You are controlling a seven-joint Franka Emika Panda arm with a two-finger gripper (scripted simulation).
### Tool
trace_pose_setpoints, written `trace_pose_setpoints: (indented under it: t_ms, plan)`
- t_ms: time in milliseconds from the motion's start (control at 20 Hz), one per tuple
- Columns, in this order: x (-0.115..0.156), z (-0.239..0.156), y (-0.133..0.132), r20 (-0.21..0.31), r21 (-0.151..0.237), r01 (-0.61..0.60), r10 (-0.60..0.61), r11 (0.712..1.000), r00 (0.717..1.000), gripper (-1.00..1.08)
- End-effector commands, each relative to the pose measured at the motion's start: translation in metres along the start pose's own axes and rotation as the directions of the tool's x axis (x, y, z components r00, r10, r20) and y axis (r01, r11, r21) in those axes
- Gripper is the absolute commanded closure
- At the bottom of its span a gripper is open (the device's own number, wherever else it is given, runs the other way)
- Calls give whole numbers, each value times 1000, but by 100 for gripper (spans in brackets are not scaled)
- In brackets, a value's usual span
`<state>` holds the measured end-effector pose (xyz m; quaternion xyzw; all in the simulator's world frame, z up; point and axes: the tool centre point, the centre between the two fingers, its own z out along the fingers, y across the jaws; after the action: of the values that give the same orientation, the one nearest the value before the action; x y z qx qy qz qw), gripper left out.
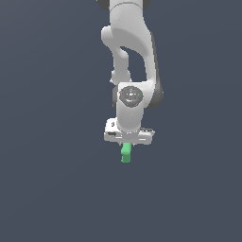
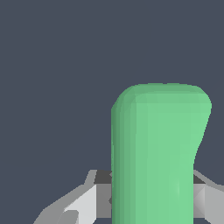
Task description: Pick up the object and move it to a goal position.
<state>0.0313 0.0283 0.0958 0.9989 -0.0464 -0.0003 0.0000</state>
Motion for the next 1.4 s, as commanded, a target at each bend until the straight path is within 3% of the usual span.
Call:
trace_pose_setpoints:
  t_ms: [0, 700, 1000, 1350]
  plan:
    - [0, 0, 0, -1, 0, 0, 0, 1000, 1000, 108]
    - [-1, -12, -4, -1, 0, 0, 0, 1000, 1000, 108]
    - [-4, -50, -15, -1, 0, 0, 0, 1000, 1000, 108]
    - [-8, -120, -37, -1, -1, 0, 0, 1000, 1000, 108]
